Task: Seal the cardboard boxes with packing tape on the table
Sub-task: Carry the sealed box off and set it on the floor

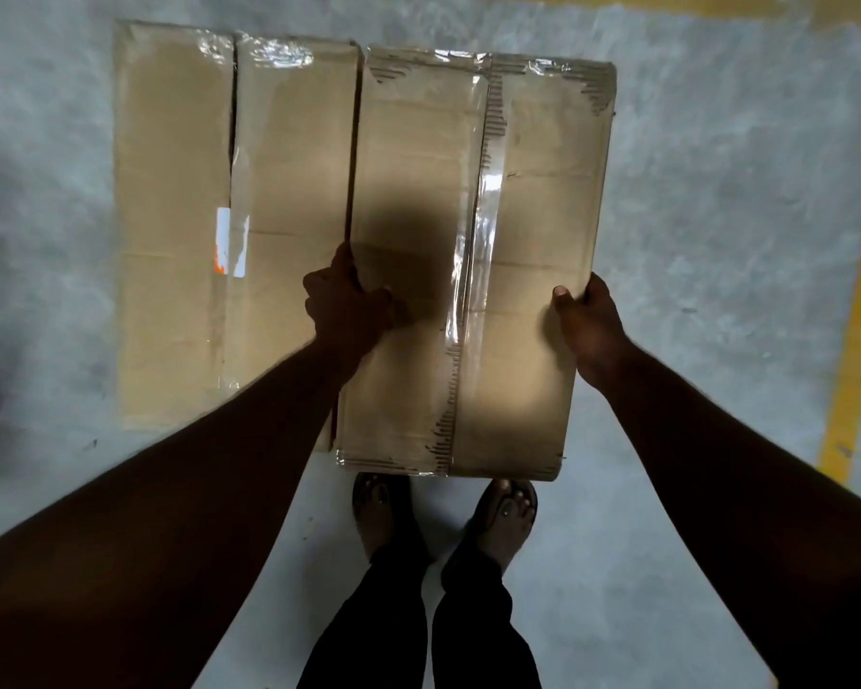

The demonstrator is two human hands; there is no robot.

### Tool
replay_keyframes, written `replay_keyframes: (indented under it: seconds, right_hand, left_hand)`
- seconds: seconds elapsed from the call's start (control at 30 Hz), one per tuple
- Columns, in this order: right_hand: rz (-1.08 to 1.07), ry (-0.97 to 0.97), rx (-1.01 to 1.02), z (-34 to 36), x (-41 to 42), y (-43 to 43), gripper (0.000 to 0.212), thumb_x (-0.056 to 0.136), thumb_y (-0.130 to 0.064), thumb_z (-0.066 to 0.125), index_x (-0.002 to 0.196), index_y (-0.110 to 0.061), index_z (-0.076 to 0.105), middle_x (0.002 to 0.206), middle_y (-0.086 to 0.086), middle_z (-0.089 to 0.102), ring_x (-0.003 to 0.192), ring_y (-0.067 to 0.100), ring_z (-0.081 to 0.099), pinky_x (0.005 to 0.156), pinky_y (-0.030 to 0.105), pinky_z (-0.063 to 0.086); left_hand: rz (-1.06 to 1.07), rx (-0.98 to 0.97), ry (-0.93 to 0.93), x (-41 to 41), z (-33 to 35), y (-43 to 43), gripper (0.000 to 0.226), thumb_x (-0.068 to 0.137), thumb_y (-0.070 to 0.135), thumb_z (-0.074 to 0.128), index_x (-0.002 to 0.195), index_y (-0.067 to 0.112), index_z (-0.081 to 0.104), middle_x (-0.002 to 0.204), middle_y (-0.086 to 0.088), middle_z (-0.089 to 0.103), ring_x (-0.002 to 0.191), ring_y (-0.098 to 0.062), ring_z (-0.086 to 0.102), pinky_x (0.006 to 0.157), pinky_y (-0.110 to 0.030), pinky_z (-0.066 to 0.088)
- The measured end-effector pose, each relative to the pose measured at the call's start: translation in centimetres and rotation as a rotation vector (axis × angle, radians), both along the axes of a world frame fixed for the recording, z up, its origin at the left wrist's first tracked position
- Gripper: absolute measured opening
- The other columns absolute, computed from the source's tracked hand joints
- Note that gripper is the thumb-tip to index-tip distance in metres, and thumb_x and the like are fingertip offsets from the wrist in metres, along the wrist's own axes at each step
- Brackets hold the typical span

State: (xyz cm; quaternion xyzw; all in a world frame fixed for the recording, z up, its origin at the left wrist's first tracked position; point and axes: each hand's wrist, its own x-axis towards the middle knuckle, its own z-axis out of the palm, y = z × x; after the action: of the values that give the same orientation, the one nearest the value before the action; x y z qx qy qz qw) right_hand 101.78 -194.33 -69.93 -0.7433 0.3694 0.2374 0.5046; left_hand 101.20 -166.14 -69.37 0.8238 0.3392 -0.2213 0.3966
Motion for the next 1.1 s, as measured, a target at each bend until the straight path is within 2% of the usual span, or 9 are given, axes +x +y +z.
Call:
replay_keyframes:
  seconds: [0.17,0.27,0.37,0.5,0.67,0.73,0.87,1.03,1.1]
  right_hand:
    - [0.034,0.027,-0.026,-0.3,0.2,0.0,0.039,0.105,-0.023,0.051,0.142,-0.013,0.046,0.121,-0.001,0.059,0.108,0.016,0.056,0.091,0.028,0.042]
    - [0.055,0.056,-0.069,-0.1,0.3,0.3,0.04,0.104,-0.028,0.052,0.139,-0.01,0.044,0.117,0.0,0.055,0.105,0.018,0.054,0.088,0.03,0.042]
    - [0.085,0.076,-0.147,1.3,0.3,1.4,0.049,0.101,-0.035,0.057,0.135,-0.005,0.041,0.113,0.005,0.053,0.105,0.023,0.055,0.094,0.036,0.047]
    - [0.115,0.089,-0.162,3.7,-0.7,2.2,0.057,0.096,-0.036,0.065,0.135,-0.001,0.043,0.125,0.013,0.057,0.115,0.029,0.059,0.087,0.032,0.046]
    - [0.222,0.121,-0.12,10.2,-4.2,1.7,0.056,0.097,-0.029,0.063,0.143,-0.006,0.041,0.142,0.015,0.052,0.128,0.032,0.053,0.1,0.034,0.044]
    - [0.279,0.111,-0.098,13.9,-5.9,1.7,0.057,0.098,-0.028,0.062,0.146,-0.007,0.04,0.145,0.015,0.052,0.129,0.033,0.054,0.106,0.039,0.045]
    - [0.37,0.071,-0.062,22.3,-8.9,3.0,0.053,0.098,-0.025,0.063,0.144,-0.008,0.044,0.141,0.014,0.056,0.125,0.031,0.057,0.102,0.034,0.045]
    - [0.531,-0.061,-0.03,35.1,-11.9,5.7,0.045,0.099,-0.021,0.061,0.139,-0.006,0.047,0.128,0.01,0.06,0.108,0.027,0.061,0.077,0.016,0.043]
    - [0.591,-0.123,-0.033,39.2,-13.1,6.8,0.045,0.099,-0.022,0.062,0.138,-0.005,0.048,0.131,0.012,0.06,0.117,0.028,0.059,0.088,0.022,0.043]
  left_hand:
    - [0.008,0.099,-0.012,-0.2,1.6,-2.3,0.08,0.083,0.023,0.075,0.151,0.027,0.035,0.139,-0.011,0.036,0.127,-0.034,0.04,0.105,-0.045,0.046]
    - [-0.068,0.108,-0.109,-0.7,1.9,-1.7,0.08,0.073,0.023,0.078,0.146,0.02,0.044,0.13,-0.008,0.053,0.119,-0.03,0.054,0.098,-0.044,0.054]
    - [-0.167,0.064,-0.149,-1.5,2.8,-0.8,0.069,0.066,0.004,0.084,0.129,0.01,0.058,0.117,0.001,0.066,0.105,-0.014,0.064,0.089,-0.032,0.059]
    - [-0.252,0.017,-0.156,-3.0,6.2,-0.8,0.05,0.079,-0.005,0.074,0.125,0.004,0.057,0.113,-0.006,0.067,0.092,-0.007,0.062,0.075,-0.012,0.052]
    - [-0.291,0.026,-0.015,-6.1,12.4,-0.7,0.078,0.089,0.007,0.07,0.155,0.007,0.028,0.144,-0.005,0.045,0.131,-0.021,0.046,0.103,-0.02,0.036]
    - [-0.285,0.025,0.032,-7.6,15.2,-0.5,0.083,0.09,0.013,0.071,0.158,0.011,0.023,0.154,-0.011,0.038,0.14,-0.027,0.04,0.115,-0.038,0.035]
    - [-0.255,0.028,0.069,-10.7,23.4,-0.9,0.079,0.093,0.017,0.07,0.158,0.012,0.026,0.158,-0.015,0.035,0.142,-0.031,0.039,0.117,-0.043,0.033]
    - [-0.215,-0.016,0.043,-15.0,35.2,-1.9,0.074,0.093,0.019,0.069,0.156,0.013,0.03,0.155,-0.016,0.038,0.14,-0.032,0.041,0.115,-0.044,0.035]
    - [-0.172,-0.04,0.015,-16.7,39.7,-2.3,0.072,0.094,0.021,0.07,0.155,0.014,0.033,0.155,-0.014,0.039,0.14,-0.029,0.042,0.115,-0.043,0.035]
